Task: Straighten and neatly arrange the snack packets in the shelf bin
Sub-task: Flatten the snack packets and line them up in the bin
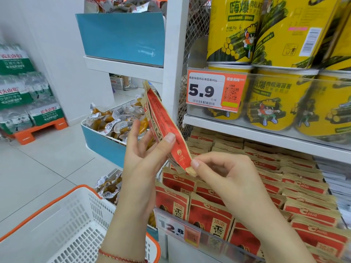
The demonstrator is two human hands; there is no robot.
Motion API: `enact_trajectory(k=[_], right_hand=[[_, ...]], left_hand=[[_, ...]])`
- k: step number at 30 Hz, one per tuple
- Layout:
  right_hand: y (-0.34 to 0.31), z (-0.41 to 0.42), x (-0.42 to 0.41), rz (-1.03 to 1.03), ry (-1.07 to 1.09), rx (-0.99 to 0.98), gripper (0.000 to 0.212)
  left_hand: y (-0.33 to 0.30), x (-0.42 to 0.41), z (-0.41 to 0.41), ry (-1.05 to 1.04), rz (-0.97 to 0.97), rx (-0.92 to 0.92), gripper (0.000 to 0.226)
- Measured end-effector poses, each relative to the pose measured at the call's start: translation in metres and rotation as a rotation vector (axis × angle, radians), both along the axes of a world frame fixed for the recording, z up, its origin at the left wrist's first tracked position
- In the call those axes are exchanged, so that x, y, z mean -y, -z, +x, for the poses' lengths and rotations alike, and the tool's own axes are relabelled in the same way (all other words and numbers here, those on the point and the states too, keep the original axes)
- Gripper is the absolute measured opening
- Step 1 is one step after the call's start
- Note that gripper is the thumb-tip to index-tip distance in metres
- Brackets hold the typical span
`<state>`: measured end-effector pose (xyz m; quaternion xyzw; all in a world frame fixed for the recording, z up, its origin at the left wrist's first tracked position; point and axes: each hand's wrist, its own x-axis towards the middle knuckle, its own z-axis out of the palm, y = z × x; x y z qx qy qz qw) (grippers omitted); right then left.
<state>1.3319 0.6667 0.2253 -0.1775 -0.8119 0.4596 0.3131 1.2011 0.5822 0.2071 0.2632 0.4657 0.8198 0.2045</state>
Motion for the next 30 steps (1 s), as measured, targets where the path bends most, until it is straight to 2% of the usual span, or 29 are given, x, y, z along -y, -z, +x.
enact_trajectory(k=[3, 4, 6, 7, 9, 10, 11, 14, 17, 20, 22, 25, 27, 30], right_hand=[[-0.005, 0.002, 0.001, -0.068, -0.030, -0.058, 0.013], [-0.007, 0.003, 0.000, -0.094, -0.021, -0.087, 0.016], [-0.010, 0.006, -0.004, -0.126, 0.029, -0.145, 0.025], [-0.010, 0.007, -0.009, -0.144, 0.055, -0.172, 0.032], [-0.012, 0.011, -0.016, -0.210, 0.100, -0.215, 0.046], [-0.014, 0.014, -0.018, -0.262, 0.108, -0.234, 0.050], [-0.014, 0.017, -0.021, -0.324, 0.101, -0.248, 0.050], [-0.015, 0.023, -0.027, -0.469, 0.008, -0.281, 0.033], [-0.012, 0.026, -0.034, -0.489, -0.003, -0.351, 0.018], [-0.017, 0.032, -0.035, -0.415, 0.040, -0.496, 0.017], [-0.021, 0.037, -0.035, -0.298, 0.115, -0.645, 0.014], [-0.023, 0.045, -0.040, -0.043, 0.310, -0.739, 0.006], [-0.021, 0.048, -0.043, 0.055, 0.379, -0.687, 0.013], [-0.018, 0.048, -0.044, 0.125, 0.350, -0.590, 0.018]], left_hand=[[-0.001, 0.000, 0.000, 0.025, 0.035, 0.048, 0.093], [-0.003, 0.000, 0.001, 0.068, 0.044, 0.062, 0.081], [-0.009, 0.000, 0.004, 0.175, 0.035, 0.083, 0.032], [-0.013, 0.000, 0.008, 0.232, 0.048, 0.114, 0.021], [-0.015, 0.001, 0.011, 0.344, 0.090, 0.172, 0.032], [-0.012, 0.002, 0.011, 0.416, 0.102, 0.201, 0.029], [-0.012, 0.002, 0.010, 0.518, 0.096, 0.219, 0.026], [0.003, -0.002, 0.008, 0.737, 0.014, 0.200, 0.053], [0.006, -0.006, 0.016, 0.758, 0.014, 0.216, 0.055], [0.000, -0.010, 0.022, 0.575, 0.002, 0.240, 0.040], [0.000, -0.012, 0.023, 0.334, -0.090, 0.055, 0.035], [0.007, -0.013, 0.022, -0.085, -0.479, -0.537, 0.032], [0.016, -0.015, 0.021, -0.107, -0.682, -0.893, 0.041], [0.027, -0.022, 0.025, -0.017, -0.770, -1.093, 0.043]])
